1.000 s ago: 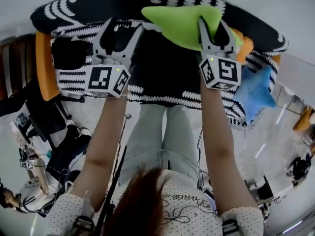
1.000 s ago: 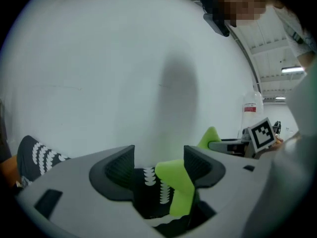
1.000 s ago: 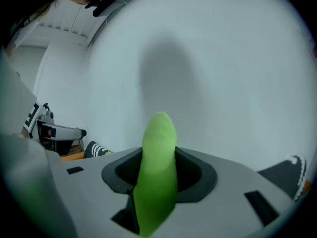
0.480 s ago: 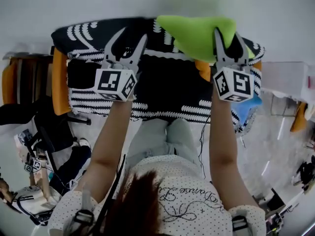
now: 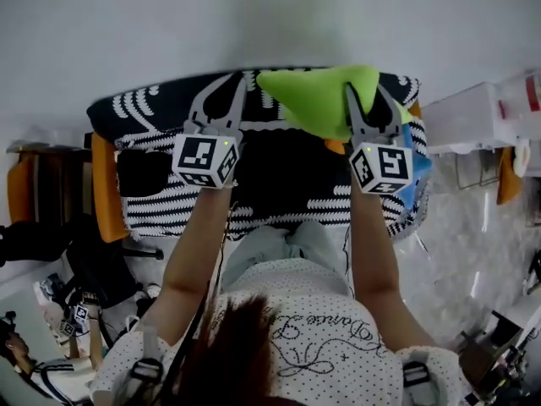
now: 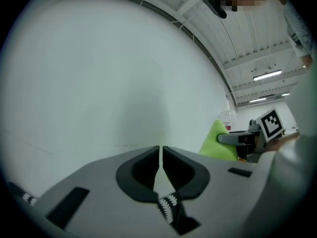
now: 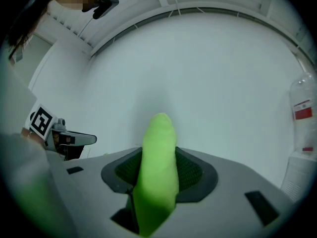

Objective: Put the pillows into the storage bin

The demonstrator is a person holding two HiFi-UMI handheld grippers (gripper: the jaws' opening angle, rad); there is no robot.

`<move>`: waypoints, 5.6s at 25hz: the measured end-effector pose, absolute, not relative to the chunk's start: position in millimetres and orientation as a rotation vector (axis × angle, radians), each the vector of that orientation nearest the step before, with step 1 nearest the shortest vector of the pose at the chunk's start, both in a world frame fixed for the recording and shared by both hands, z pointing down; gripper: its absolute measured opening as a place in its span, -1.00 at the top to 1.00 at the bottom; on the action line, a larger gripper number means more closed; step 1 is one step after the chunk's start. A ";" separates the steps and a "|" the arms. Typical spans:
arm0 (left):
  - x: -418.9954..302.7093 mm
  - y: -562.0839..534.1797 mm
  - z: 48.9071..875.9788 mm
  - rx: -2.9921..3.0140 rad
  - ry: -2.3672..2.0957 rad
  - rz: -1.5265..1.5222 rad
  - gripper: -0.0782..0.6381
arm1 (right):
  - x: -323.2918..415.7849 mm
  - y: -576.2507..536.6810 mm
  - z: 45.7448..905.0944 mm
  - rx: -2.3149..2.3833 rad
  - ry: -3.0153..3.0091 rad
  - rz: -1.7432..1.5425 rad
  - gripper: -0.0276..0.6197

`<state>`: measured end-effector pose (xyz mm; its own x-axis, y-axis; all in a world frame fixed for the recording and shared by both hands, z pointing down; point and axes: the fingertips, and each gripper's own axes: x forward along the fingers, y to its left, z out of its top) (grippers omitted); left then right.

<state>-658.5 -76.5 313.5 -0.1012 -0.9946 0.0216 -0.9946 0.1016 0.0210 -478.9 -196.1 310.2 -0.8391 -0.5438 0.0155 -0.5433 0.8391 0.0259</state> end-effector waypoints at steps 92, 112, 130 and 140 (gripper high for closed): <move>399.4 -47.8 617.0 2.751 -0.690 0.368 0.77 | 527.1 118.6 666.5 2.053 -2.008 0.612 0.28; 322.1 40.9 839.7 2.515 -0.770 0.522 0.77 | 466.9 191.4 985.0 1.705 -1.951 0.831 0.29; 334.1 90.5 876.4 2.485 -0.664 0.539 0.77 | 458.7 298.1 1095.5 1.591 -1.721 1.105 0.22; 339.0 93.3 875.7 2.474 -0.635 0.560 0.77 | 442.7 356.3 1110.2 1.411 -1.546 1.225 0.10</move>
<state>339.0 93.3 875.7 0.8045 -0.3212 0.4996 -0.5362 -0.7545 0.3784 442.7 356.3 1110.2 -0.1601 -0.3186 0.9343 -0.9823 -0.0413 -0.1825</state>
